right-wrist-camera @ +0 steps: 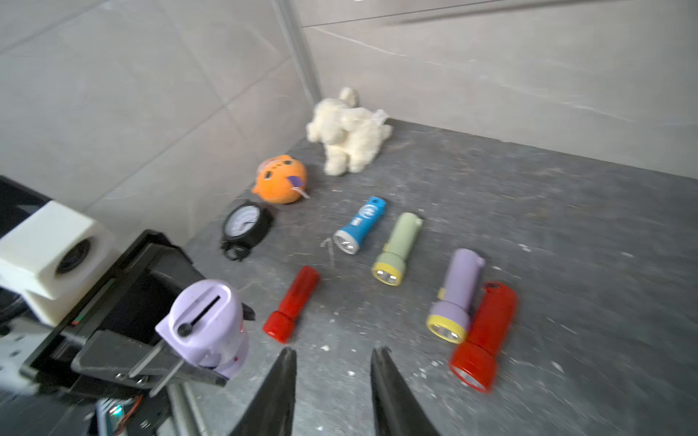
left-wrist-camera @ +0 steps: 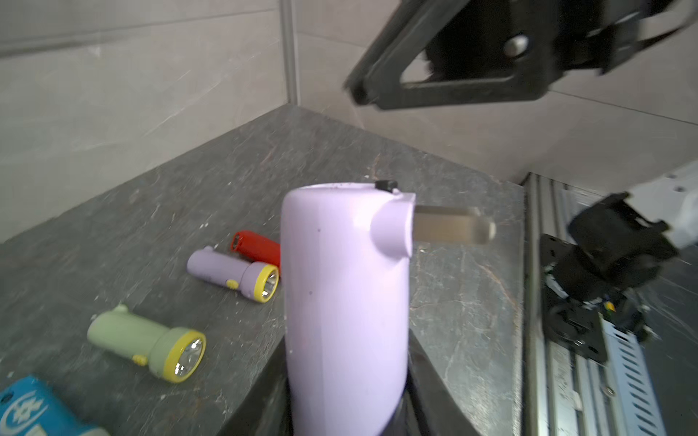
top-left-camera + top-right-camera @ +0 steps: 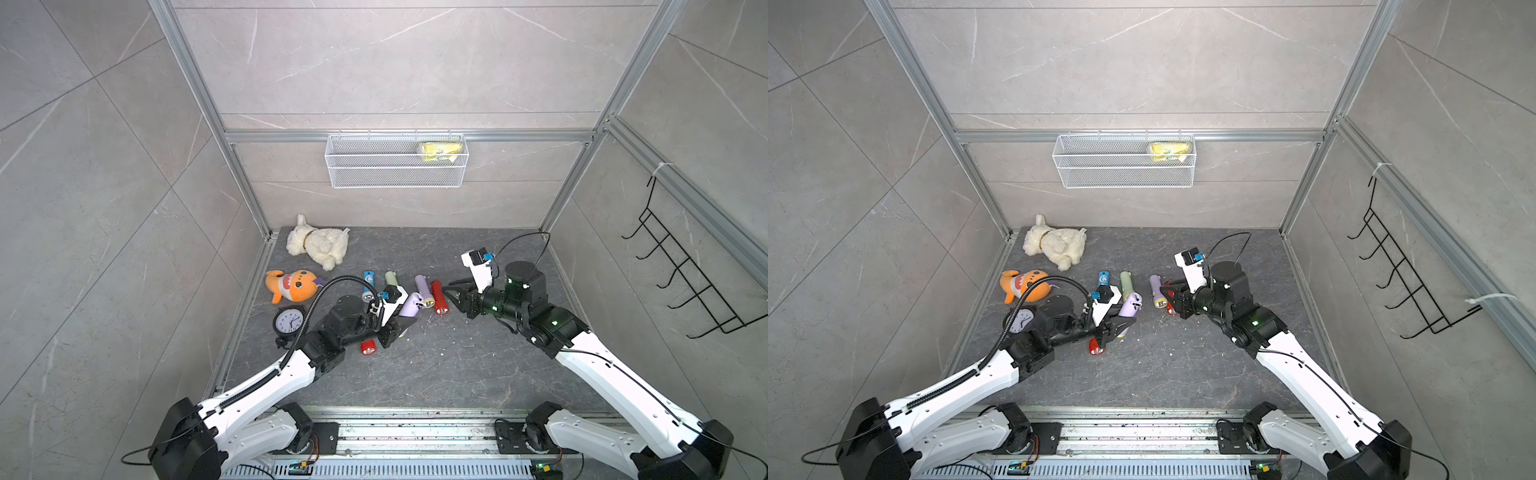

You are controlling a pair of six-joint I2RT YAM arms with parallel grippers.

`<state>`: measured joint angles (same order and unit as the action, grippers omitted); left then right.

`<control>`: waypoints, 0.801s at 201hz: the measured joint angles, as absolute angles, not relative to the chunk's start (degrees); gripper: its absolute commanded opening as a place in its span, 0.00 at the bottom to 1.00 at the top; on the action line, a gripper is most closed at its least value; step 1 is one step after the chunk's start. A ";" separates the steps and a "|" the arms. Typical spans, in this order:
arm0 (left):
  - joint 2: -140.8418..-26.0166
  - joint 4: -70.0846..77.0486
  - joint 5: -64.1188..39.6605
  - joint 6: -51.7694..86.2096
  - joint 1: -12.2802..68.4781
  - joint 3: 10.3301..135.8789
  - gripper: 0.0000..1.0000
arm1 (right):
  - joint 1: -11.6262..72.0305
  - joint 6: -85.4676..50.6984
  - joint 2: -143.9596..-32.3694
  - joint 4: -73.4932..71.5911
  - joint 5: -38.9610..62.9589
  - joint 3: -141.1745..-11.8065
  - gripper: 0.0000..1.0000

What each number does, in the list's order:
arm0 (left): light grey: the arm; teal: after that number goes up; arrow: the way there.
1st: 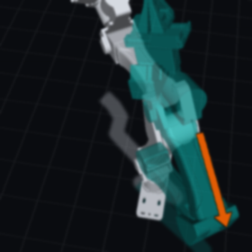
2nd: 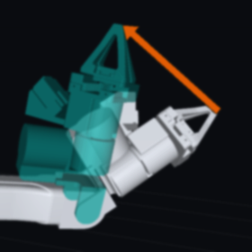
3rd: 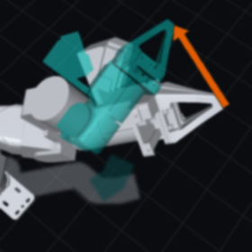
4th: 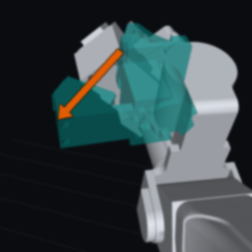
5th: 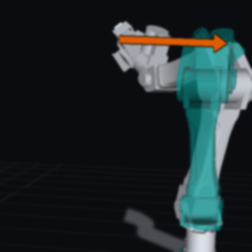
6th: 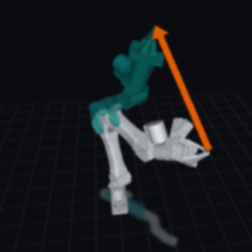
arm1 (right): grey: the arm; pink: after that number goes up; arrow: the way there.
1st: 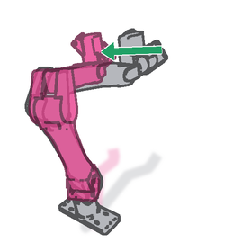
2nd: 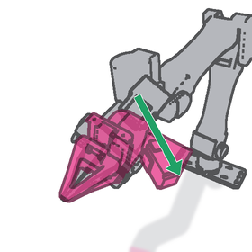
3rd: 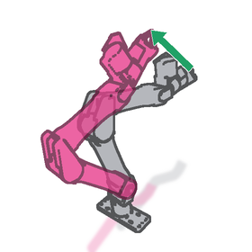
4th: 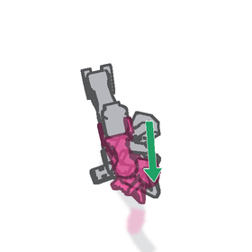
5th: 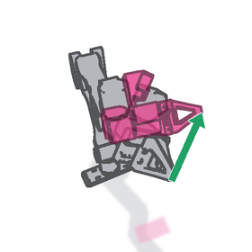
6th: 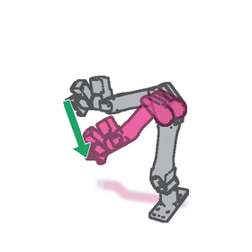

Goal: Close the plug at the bottom of the flashlight
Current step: Pick up the flashlight from the center of the board, then close the plug of the flashlight.

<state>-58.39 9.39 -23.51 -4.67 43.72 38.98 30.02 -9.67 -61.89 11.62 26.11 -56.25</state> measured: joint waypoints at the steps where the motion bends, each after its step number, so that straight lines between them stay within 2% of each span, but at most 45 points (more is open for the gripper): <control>1: -58.19 9.15 -24.18 -4.86 43.70 39.07 0.00 | 30.02 -9.69 -62.11 11.27 26.85 -56.25 0.38; 31: -56.69 5.63 -34.89 -8.03 42.74 40.10 0.00 | 30.02 -11.33 -65.28 4.99 38.20 -56.25 0.41; 59: -56.01 2.94 -40.34 -9.08 42.30 40.16 0.00 | 30.02 -13.43 -66.43 -0.01 45.06 -56.73 0.43; 111: -52.71 1.48 -43.77 -9.65 42.06 40.16 0.00 | 30.02 -18.00 -66.83 -6.72 55.18 -57.23 0.46; 161: -52.01 -0.89 -43.94 -10.52 41.85 40.58 0.00 | 31.00 -18.87 -66.28 -6.15 57.25 -56.10 0.52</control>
<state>-52.01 -0.89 -43.94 -10.52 41.85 40.58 31.00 -18.87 -66.28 -6.15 57.25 -56.10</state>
